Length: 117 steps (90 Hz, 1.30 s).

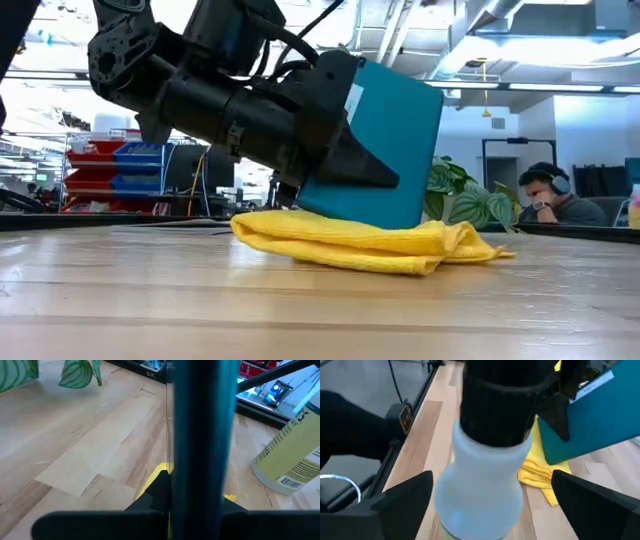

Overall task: Clean tablet
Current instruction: Spray the back of the tablet using the cleaning bottle

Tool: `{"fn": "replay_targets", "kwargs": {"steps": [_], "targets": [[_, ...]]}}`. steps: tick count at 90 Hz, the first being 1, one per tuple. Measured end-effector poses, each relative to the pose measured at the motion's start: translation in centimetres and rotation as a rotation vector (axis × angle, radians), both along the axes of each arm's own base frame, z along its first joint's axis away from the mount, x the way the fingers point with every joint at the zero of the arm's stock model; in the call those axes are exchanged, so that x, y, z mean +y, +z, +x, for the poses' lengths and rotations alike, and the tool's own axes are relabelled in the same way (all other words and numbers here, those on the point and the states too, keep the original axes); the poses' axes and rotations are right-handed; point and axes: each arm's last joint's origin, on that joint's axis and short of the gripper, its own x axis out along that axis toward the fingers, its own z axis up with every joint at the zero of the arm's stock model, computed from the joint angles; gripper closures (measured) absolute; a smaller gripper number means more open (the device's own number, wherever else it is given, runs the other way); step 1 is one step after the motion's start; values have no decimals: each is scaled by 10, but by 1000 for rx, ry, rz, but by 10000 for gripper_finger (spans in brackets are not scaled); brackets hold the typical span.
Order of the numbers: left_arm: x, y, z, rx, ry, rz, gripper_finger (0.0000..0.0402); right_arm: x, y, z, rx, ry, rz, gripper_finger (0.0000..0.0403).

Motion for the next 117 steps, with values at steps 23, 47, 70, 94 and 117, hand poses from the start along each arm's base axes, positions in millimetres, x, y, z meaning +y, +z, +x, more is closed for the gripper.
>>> {"fn": "replay_targets", "kwargs": {"steps": [23,47,70,94,117], "targets": [[-1,1,1,-24,-8,-6,391,-13,17,7,-33,-38,39,4],[2,9,9,-63,1,-41,391,-21,21,22,-55,-61,-15,6],[8,24,25,-72,18,16,391,-20,27,30,-102,-42,-46,6],[9,24,32,-57,90,15,391,-15,25,40,-136,-63,15,12],[9,42,36,-218,133,45,391,-10,18,45,-139,-67,17,24]]}}
